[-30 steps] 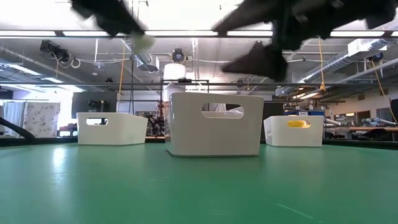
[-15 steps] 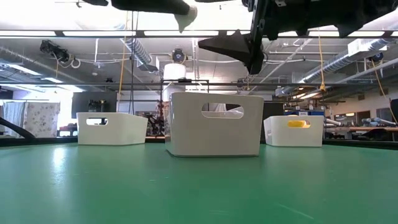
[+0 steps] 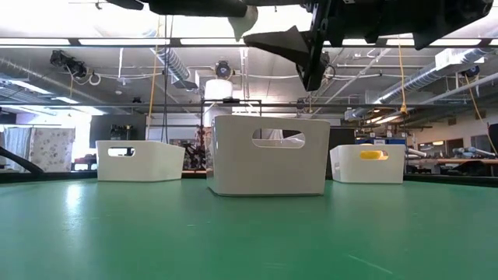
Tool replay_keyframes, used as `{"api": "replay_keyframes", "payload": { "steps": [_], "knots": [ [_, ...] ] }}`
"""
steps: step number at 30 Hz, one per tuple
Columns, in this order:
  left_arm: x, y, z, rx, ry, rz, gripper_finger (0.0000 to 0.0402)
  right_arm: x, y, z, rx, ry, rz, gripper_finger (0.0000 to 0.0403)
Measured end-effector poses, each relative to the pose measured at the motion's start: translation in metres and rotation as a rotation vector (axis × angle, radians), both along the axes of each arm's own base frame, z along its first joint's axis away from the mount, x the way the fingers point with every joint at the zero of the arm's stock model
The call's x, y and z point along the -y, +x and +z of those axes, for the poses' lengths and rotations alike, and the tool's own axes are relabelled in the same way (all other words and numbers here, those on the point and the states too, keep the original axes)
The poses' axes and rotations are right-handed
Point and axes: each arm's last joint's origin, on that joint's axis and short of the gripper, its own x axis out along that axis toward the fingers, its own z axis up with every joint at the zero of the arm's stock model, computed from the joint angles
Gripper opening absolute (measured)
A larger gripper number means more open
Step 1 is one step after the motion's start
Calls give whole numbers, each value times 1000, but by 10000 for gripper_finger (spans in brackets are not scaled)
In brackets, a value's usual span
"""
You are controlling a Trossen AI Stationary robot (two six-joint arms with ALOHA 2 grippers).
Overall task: Sort produce into baskets
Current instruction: Put the garlic into the gray bin
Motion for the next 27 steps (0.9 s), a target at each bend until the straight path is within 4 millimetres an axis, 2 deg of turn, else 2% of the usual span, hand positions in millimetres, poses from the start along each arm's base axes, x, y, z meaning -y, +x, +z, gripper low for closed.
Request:
{"api": "replay_keyframes", "payload": {
  "steps": [10, 14, 19, 23, 27],
  "knots": [
    [0, 1, 2, 18, -8, 10, 156, -1, 0, 0, 4, -20, 49, 48],
    [-3, -5, -3, -24, -68, 117, 181, 5, 1, -4, -38, -65, -6, 47],
    [-4, -32, -23, -279, -147, 235, 214, 21, -3, -26, -268, -122, -161, 48],
    [-7, -60, -34, -500, -317, 362, 224, 39, -8, -41, -436, -142, -249, 70],
    [-8, -82, -38, -679, -489, 487, 224, 44, -8, -39, -414, -195, -339, 113]
  ]
}}
